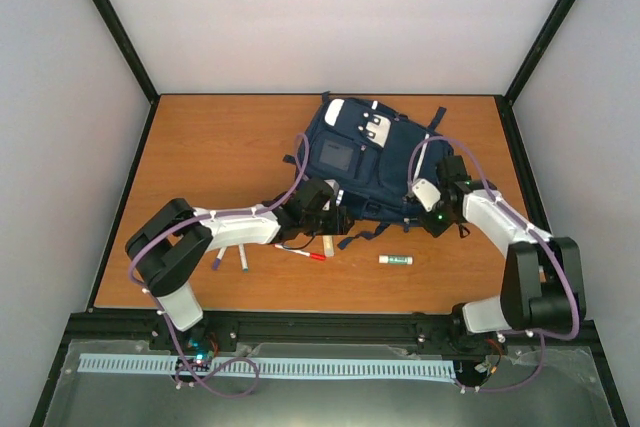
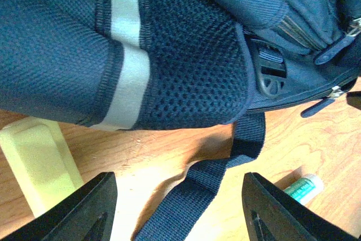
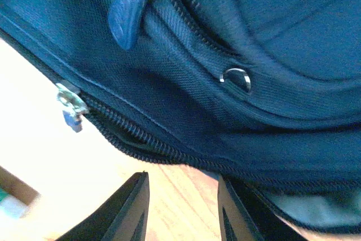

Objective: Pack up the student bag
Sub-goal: Zip the student bag at the center of the board.

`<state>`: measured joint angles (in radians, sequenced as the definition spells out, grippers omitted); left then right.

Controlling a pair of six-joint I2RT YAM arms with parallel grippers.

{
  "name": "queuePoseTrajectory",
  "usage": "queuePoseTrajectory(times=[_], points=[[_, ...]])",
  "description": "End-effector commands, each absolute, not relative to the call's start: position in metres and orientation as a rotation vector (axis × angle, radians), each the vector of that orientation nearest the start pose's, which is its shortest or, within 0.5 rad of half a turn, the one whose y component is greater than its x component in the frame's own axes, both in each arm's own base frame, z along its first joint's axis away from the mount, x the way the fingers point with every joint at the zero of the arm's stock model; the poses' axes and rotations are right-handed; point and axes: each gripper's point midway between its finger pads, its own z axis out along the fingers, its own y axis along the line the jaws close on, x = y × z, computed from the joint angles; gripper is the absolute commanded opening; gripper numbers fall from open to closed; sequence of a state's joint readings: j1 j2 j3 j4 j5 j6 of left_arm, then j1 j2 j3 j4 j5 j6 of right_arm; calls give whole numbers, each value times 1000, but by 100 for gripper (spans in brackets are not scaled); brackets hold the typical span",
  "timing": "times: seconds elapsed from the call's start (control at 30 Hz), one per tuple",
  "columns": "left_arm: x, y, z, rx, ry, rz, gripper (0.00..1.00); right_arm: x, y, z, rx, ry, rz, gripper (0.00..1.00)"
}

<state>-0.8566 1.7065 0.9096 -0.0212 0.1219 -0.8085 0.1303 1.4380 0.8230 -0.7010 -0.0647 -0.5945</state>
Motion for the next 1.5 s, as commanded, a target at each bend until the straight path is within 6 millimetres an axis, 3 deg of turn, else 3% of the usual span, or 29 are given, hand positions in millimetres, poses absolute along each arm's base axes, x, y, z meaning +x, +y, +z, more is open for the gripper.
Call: queuePoseTrajectory(times=[0.0,0.2,0.47,0.67,0.87,1.13,1.33,1.47], points=[[270,-351,89,194,2512,-905,63,278,54,82,-983,2582,35,37],[270,-345,101,214,2480,-873,64,247,70,92,-1022,2563,197,37],[270,-348,113,208,2456,-893,64,239,83,66,-1066,2623,349,31],[272,-346,112,191,2462,-867,66,252,93,56,-1031,2643,434,38],[271,-346,108,191,2471,-860,67,279,95,57,-958,2634,408,41],[271,-346,108,193,2467,-858,67,294,98,50,-896,2647,384,47],[272,-350,103,196,2472,-872,67,309,95,49,-838,2651,311,47],[271,-354,99,202,2478,-885,67,317,95,42,-831,2659,233,38]])
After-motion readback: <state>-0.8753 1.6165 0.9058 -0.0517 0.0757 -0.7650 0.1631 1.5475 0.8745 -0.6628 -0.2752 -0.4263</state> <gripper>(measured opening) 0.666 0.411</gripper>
